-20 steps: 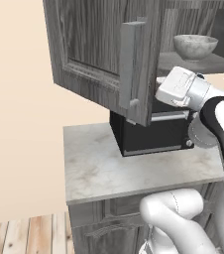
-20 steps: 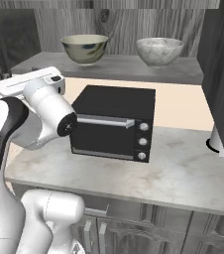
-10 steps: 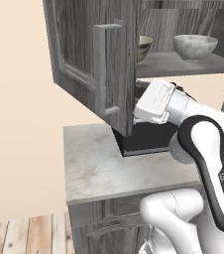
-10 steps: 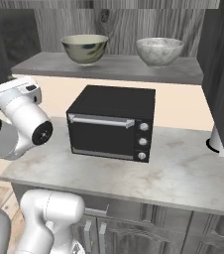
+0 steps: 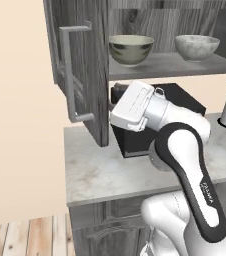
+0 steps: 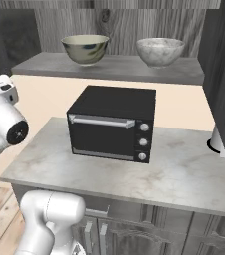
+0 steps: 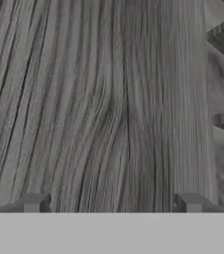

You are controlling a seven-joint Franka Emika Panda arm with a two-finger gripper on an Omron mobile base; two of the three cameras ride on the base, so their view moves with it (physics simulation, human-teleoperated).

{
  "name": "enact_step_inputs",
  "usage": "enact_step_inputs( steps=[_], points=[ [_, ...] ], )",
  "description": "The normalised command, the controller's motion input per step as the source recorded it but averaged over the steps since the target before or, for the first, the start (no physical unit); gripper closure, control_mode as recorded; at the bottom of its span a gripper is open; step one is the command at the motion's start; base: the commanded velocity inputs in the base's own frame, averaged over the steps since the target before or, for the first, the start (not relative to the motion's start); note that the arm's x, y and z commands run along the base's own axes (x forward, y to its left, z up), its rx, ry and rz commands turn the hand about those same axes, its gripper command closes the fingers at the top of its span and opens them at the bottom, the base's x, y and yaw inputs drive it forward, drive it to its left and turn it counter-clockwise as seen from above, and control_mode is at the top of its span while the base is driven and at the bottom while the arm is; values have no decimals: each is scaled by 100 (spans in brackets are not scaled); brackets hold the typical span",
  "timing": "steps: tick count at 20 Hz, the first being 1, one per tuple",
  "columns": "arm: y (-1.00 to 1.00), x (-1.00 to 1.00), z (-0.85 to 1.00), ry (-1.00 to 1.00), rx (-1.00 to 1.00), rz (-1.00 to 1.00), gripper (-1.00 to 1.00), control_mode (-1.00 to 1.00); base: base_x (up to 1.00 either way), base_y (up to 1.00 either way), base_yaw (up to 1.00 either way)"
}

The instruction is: Move the bowls from the cabinet to the plates on the dining table.

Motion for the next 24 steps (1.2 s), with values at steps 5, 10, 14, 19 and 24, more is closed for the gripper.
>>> enact_step_inputs(
  steps=[5,10,14,19,24],
  points=[
    [62,5,0,-3,-1,1,-100,-100,0,0,0],
    [62,6,-2,-3,-2,0,-100,-100,0,0,0],
    [62,6,-3,-3,-3,0,-100,-100,0,0,0],
    [62,6,-3,-3,-3,0,-100,-100,0,0,0],
    [60,9,-8,-2,-1,0,-100,-100,0,0,0]
  ],
)
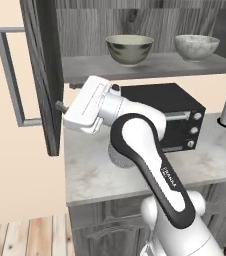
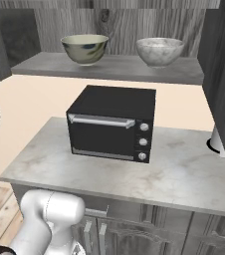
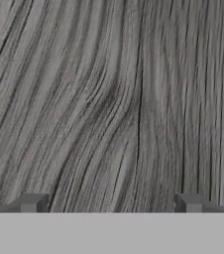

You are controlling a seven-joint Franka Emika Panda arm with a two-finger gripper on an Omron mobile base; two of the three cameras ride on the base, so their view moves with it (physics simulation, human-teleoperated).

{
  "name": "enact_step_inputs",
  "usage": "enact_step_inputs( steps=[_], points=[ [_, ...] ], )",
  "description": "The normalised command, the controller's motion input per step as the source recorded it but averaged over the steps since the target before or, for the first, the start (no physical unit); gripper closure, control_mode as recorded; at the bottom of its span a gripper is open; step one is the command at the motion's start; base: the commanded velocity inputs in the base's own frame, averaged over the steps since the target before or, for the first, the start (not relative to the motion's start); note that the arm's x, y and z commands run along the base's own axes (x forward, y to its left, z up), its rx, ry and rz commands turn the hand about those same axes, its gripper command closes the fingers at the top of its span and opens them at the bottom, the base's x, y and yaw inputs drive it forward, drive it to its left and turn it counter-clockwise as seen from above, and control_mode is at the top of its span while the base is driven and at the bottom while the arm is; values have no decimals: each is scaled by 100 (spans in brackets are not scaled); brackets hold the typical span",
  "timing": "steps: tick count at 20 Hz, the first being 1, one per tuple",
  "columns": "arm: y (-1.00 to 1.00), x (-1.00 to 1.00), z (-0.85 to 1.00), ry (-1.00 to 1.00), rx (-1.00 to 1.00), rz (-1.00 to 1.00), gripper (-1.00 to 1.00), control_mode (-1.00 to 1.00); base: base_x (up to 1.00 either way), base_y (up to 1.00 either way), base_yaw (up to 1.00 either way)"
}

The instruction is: Move the bowls from the cabinet to the plates on the dining table.

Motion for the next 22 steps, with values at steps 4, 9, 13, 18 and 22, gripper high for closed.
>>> enact_step_inputs(
  steps=[4,9,13,18,22],
  points=[
    [-7,-4,-5,0,3,-1,-100,-100,0,0,0],
    [-38,-16,1,1,6,-9,-100,-100,0,0,0],
    [-36,-9,8,4,8,-12,-100,-100,0,0,0],
    [-29,-2,14,3,10,-14,-100,-100,0,0,0],
    [-26,-7,23,4,12,-15,-100,-100,0,0,0]
  ],
)
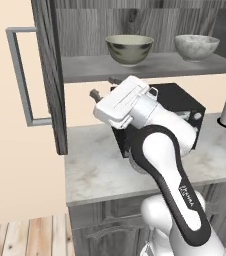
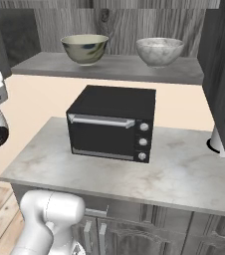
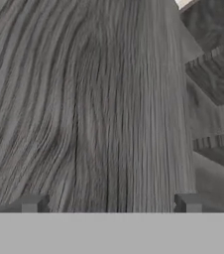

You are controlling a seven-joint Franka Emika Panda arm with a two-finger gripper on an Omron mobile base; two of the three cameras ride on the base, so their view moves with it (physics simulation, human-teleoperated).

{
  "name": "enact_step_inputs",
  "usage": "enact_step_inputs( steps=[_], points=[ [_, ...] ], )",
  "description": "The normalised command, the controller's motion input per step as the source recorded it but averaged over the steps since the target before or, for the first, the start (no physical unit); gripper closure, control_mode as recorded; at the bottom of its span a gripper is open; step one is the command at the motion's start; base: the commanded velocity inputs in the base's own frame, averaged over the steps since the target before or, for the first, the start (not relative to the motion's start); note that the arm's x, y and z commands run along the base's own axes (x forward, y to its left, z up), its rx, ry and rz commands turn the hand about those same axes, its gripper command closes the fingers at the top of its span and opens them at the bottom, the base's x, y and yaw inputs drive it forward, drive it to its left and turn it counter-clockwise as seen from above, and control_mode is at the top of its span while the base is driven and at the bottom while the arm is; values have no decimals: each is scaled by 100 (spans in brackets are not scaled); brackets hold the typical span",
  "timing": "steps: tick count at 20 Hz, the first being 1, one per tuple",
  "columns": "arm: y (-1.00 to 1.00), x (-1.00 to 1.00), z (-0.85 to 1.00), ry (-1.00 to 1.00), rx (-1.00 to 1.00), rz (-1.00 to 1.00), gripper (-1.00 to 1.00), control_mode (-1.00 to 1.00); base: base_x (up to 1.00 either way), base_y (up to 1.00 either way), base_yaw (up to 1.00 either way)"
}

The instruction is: Move the bowls from the cabinet to the plates on the dining table.

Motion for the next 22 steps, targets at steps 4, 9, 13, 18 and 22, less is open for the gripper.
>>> enact_step_inputs(
  steps=[4,9,13,18,22],
  points=[
    [-24,-8,17,5,12,-15,-100,-100,0,0,0],
    [-22,-6,12,3,12,-16,-100,-100,0,0,0],
    [-26,-4,12,3,11,-15,-100,-100,0,0,0],
    [-39,0,11,3,7,-12,-100,-100,0,0,0],
    [-45,0,8,3,6,-10,-100,-100,0,0,0]
  ],
)
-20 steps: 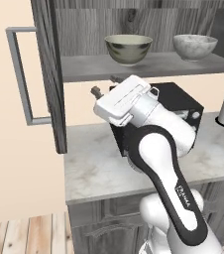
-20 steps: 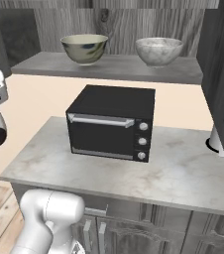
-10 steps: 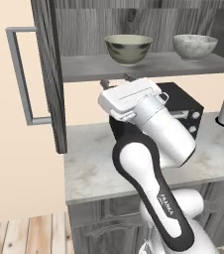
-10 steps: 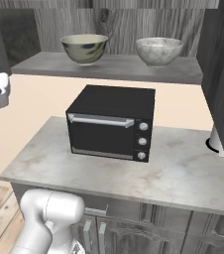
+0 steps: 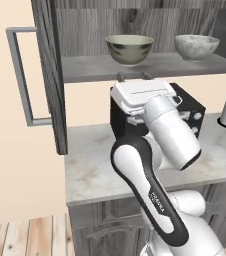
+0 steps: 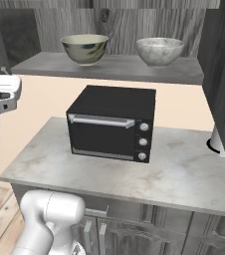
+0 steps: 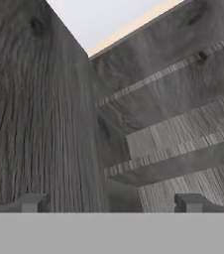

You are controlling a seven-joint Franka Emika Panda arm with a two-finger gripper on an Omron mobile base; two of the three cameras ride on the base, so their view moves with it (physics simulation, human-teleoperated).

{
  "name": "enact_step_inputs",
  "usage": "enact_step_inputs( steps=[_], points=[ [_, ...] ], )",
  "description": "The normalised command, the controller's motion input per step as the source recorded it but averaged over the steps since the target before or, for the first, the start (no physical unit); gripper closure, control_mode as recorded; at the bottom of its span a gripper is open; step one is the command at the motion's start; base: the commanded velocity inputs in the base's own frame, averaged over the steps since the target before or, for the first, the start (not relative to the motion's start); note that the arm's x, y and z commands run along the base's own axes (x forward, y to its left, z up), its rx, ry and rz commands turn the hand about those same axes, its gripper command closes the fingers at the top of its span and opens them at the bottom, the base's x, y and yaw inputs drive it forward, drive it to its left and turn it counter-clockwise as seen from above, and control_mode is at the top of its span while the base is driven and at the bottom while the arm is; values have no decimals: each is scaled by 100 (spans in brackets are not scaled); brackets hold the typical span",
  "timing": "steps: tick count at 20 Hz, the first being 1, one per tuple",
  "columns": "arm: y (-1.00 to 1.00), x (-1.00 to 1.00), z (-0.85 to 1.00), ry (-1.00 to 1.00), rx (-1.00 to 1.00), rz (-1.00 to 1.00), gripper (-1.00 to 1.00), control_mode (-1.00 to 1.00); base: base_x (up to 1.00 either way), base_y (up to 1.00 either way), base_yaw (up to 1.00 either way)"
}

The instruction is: Move the bowls from the cabinet to the plates on the dining table.

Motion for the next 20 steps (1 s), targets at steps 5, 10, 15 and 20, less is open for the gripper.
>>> enact_step_inputs(
  steps=[5,10,15,20],
  points=[
    [-47,0,8,6,7,-8,-100,-100,0,0,0],
    [-32,-5,11,5,11,-12,-100,-100,0,0,0],
    [-16,-7,13,2,13,-16,-100,-100,0,0,0],
    [-3,-19,19,1,11,-19,-100,-100,0,0,0]
  ],
)
